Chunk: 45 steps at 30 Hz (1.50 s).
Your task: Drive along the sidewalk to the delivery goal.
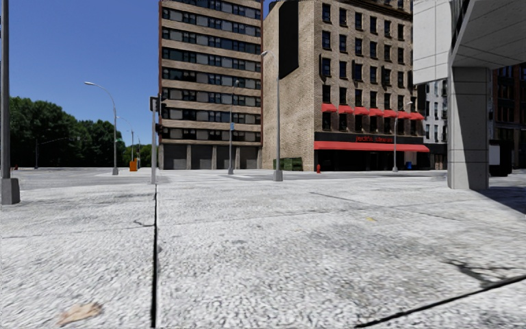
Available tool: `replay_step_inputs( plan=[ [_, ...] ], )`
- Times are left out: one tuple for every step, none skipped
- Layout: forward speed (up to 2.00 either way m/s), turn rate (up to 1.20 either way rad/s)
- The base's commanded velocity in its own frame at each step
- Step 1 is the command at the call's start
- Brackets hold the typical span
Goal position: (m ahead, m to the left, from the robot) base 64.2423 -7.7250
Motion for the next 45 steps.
replay_step_inputs(
  plan=[
    [2.0, -0.36],
    [2.0, -0.02],
    [2.0, 0.0],
    [2.0, 0.0],
    [2.0, 0.0],
    [2.0, 0.0],
    [2.0, 0.0],
    [2.0, 0.0],
    [2.0, 0.0],
    [2.0, 0.0],
    [2.0, 0.0],
    [2.0, 0.0],
    [2.0, 0.03],
    [2.0, 0.03],
    [2.0, 0.06],
    [2.0, 0.07],
    [2.0, 0.07],
    [2.0, 0.07],
    [2.0, 0.07],
    [2.0, 0.08],
    [2.0, 0.16],
    [2.0, 0.16],
    [2.0, 0.28],
    [2.0, 0.35],
    [2.0, 0.37],
    [2.0, 0.38],
    [2.0, 0.38],
    [2.0, 0.38],
    [2.0, 0.39],
    [2.0, 0.4],
    [2.0, 0.4],
    [2.0, 0.44],
    [2.0, 0.45],
    [2.0, 0.46],
    [2.0, 0.46],
    [2.0, 0.46],
    [2.0, 0.46],
    [2.0, 0.46],
    [2.0, 0.46],
    [2.0, 0.46],
    [2.0, 0.46],
    [2.0, 0.46],
    [2.0, 0.46],
    [2.0, 0.46],
    [2.0, 0.46]
  ],
)
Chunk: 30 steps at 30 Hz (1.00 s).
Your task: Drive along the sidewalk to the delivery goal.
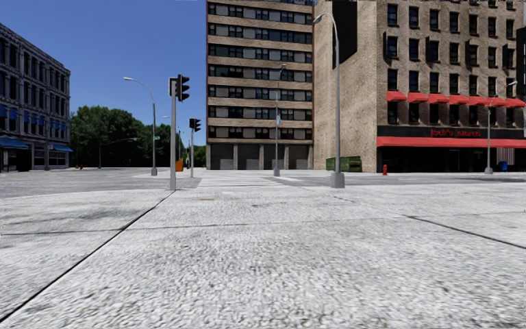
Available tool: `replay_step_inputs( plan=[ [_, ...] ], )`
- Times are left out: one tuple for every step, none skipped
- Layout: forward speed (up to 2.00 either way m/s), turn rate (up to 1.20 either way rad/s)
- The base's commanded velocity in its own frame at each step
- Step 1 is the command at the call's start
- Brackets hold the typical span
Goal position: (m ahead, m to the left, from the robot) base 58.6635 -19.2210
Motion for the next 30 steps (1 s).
replay_step_inputs(
  plan=[
    [2.0, 0.46],
    [2.0, 0.46],
    [2.0, 0.43],
    [2.0, 0.43],
    [2.0, 0.41],
    [2.0, 0.4],
    [2.0, 0.4],
    [2.0, 0.4],
    [2.0, 0.4],
    [2.0, 0.4],
    [2.0, 0.4],
    [2.0, 0.4],
    [2.0, 0.4],
    [2.0, 0.4],
    [2.0, 0.4],
    [2.0, 0.39],
    [2.0, 0.0],
    [2.0, 0.0],
    [2.0, 0.0],
    [2.0, 0.0],
    [2.0, 0.0],
    [2.0, 0.0],
    [2.0, 0.0],
    [2.0, 0.0],
    [2.0, 0.0],
    [2.0, 0.0],
    [2.0, 0.0],
    [2.0, 0.0],
    [2.0, 0.0],
    [2.0, 0.0]
  ],
)
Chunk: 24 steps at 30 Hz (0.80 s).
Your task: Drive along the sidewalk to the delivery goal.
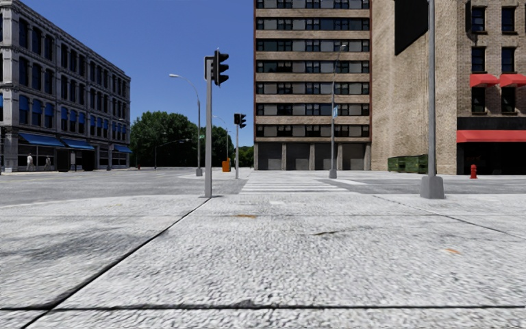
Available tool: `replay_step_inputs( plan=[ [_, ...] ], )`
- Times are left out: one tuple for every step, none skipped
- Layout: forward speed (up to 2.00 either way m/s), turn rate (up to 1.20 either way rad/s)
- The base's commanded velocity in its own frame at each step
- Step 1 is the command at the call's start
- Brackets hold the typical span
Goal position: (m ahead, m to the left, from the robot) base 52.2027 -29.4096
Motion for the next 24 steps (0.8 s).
replay_step_inputs(
  plan=[
    [2.0, 0.0],
    [2.0, 0.0],
    [2.0, 0.0],
    [2.0, 0.0],
    [2.0, 0.0],
    [2.0, 0.0],
    [2.0, 0.0],
    [2.0, 0.0],
    [2.0, 0.0],
    [2.0, 0.0],
    [2.0, 0.0],
    [2.0, 0.0],
    [2.0, 0.0],
    [2.0, 0.0],
    [2.0, 0.0],
    [2.0, 0.0],
    [2.0, 0.0],
    [2.0, 0.0],
    [2.0, 0.0],
    [2.0, 0.0],
    [2.0, 0.0],
    [2.0, 0.0],
    [2.0, 0.0],
    [2.0, 0.0]
  ],
)
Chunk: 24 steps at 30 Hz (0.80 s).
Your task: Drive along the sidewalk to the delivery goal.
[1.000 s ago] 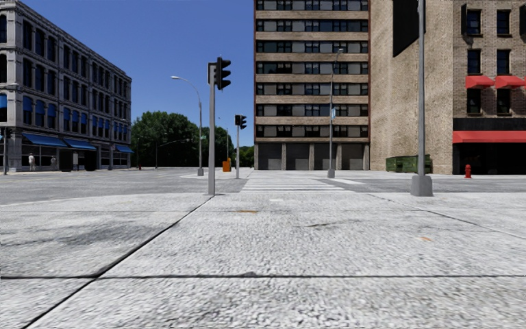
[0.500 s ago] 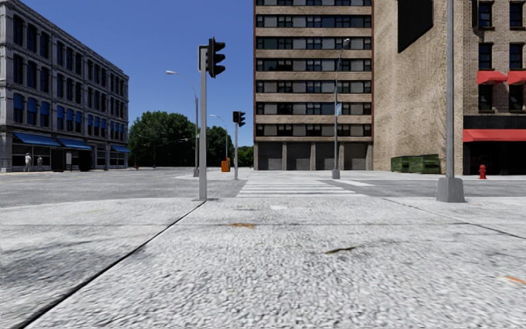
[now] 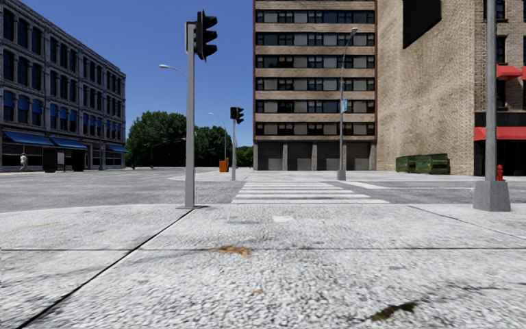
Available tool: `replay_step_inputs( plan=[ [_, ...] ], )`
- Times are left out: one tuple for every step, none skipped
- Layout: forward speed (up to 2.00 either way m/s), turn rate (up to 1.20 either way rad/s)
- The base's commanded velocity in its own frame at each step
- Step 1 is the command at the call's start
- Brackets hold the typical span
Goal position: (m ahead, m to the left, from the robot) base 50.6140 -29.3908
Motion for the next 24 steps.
replay_step_inputs(
  plan=[
    [2.0, 0.0],
    [2.0, 0.0],
    [2.0, 0.0],
    [2.0, 0.0],
    [2.0, 0.0],
    [2.0, 0.0],
    [2.0, 0.0],
    [2.0, 0.0],
    [2.0, 0.0],
    [2.0, 0.0],
    [2.0, 0.0],
    [2.0, 0.0],
    [2.0, 0.0],
    [2.0, 0.0],
    [2.0, 0.0],
    [2.0, 0.0],
    [2.0, 0.0],
    [2.0, 0.0],
    [2.0, 0.0],
    [2.0, 0.0],
    [2.0, 0.0],
    [2.0, 0.0],
    [2.0, 0.0],
    [2.0, 0.0]
  ],
)
